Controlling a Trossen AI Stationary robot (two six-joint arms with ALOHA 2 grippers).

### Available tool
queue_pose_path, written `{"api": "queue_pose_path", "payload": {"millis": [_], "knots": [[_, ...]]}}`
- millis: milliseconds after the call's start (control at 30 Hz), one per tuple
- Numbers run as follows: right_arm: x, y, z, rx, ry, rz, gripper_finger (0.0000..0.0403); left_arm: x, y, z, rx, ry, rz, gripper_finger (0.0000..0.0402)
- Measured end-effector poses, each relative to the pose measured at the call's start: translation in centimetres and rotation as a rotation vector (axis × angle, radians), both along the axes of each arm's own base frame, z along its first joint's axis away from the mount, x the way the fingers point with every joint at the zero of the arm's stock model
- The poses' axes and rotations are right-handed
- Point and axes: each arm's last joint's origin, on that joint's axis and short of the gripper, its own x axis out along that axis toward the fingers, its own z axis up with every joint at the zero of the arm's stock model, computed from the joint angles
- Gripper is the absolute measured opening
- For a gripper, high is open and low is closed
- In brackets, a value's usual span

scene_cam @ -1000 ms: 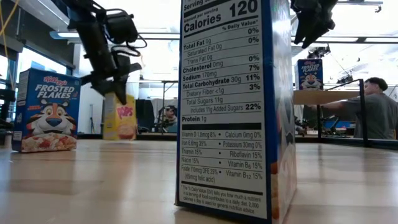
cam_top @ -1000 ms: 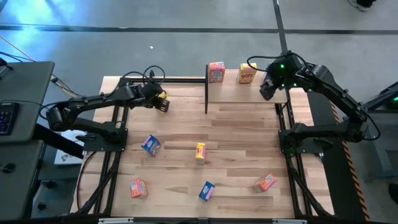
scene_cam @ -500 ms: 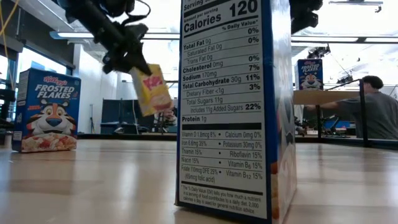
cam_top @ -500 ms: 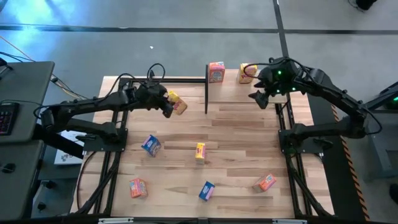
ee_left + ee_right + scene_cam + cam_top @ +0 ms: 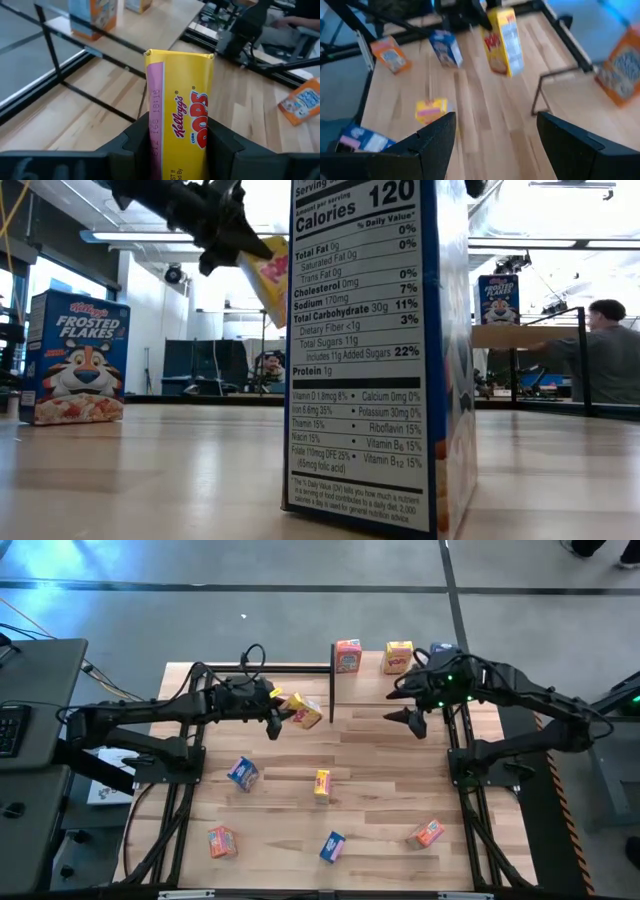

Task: Stack cereal on shelf
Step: Put the top yellow cereal box on the shelf aligned with the yellow cereal box

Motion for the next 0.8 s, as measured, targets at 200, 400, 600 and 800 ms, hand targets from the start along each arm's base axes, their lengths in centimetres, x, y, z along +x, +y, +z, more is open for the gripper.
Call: {"api": "queue_pose_path", "payload": {"millis": [200, 400, 600, 800], "knots": [[2.0, 0.6, 0.1, -0.1, -0.057, 0.015, 0.0271, 0.4, -0.7, 2.0, 0.052, -0.023, -0.047, 0.0127], [4.8, 1.4, -0.9, -0.174, -0.048, 0.118, 0.0271, 0.6, -1.4, 3.3, 0.101, -0.041, -0.097, 0.0127], [7.0, 2.2, -1.9, -0.207, -0.045, 0.181, 0.0271, 0.8, -2.2, 3.6, 0.127, -0.042, -0.141, 0.0127], [8.3, 2.8, -2.4, -0.209, -0.062, 0.206, 0.0271, 1.0, -2.9, 3.6, 0.13, -0.045, -0.164, 0.0127]]}}
